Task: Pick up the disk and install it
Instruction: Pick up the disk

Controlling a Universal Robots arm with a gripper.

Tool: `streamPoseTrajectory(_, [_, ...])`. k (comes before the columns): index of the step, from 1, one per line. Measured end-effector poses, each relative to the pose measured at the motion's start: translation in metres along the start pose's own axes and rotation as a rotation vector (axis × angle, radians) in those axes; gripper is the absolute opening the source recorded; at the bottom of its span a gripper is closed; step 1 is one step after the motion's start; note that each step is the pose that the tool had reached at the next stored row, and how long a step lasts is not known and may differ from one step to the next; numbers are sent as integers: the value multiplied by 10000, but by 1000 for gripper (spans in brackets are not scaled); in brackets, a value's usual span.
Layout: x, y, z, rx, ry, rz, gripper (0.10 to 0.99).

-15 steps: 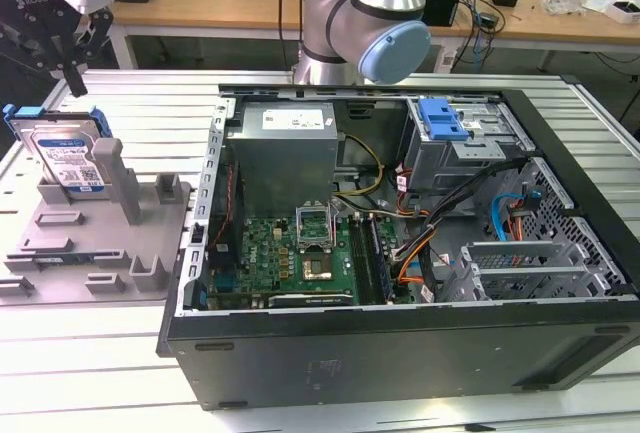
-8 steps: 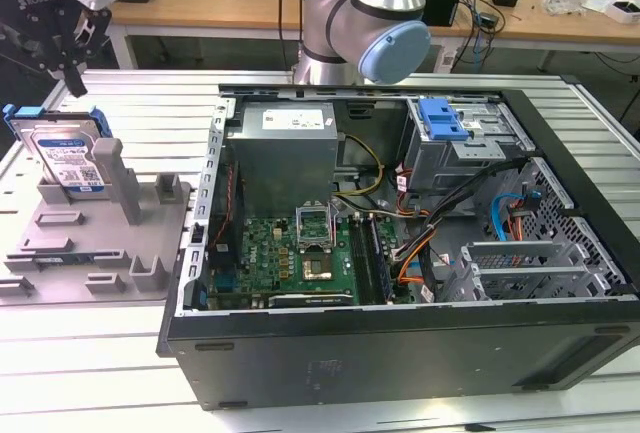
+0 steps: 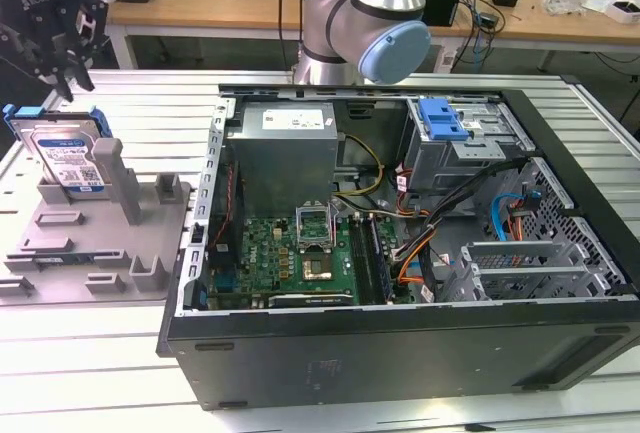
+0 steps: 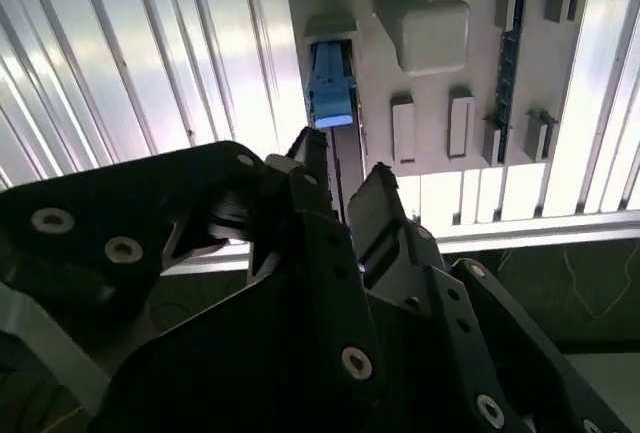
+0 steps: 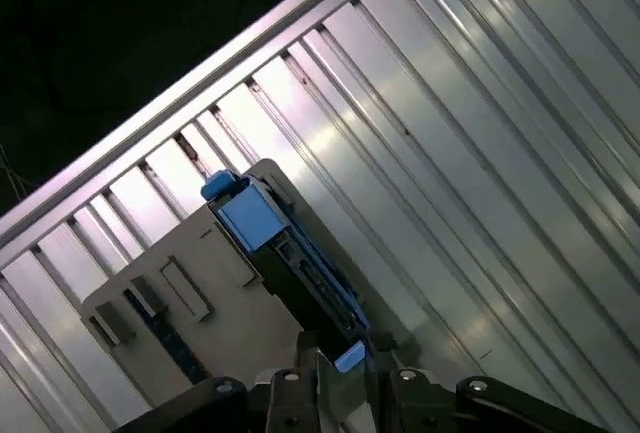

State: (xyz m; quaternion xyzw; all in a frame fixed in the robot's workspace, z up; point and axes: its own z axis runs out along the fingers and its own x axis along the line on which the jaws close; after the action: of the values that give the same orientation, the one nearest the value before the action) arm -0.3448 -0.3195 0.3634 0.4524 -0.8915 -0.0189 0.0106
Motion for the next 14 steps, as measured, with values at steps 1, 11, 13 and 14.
streamPoseTrajectory(1, [0,0,0,0,14,-328,357])
streamPoseTrajectory(11, [0,0,0,6,116,-2694,482])
streamPoseTrajectory(13, [0,0,0,9,135,-3174,482])
streamPoseTrajectory(14, [0,0,0,14,150,-3570,482])
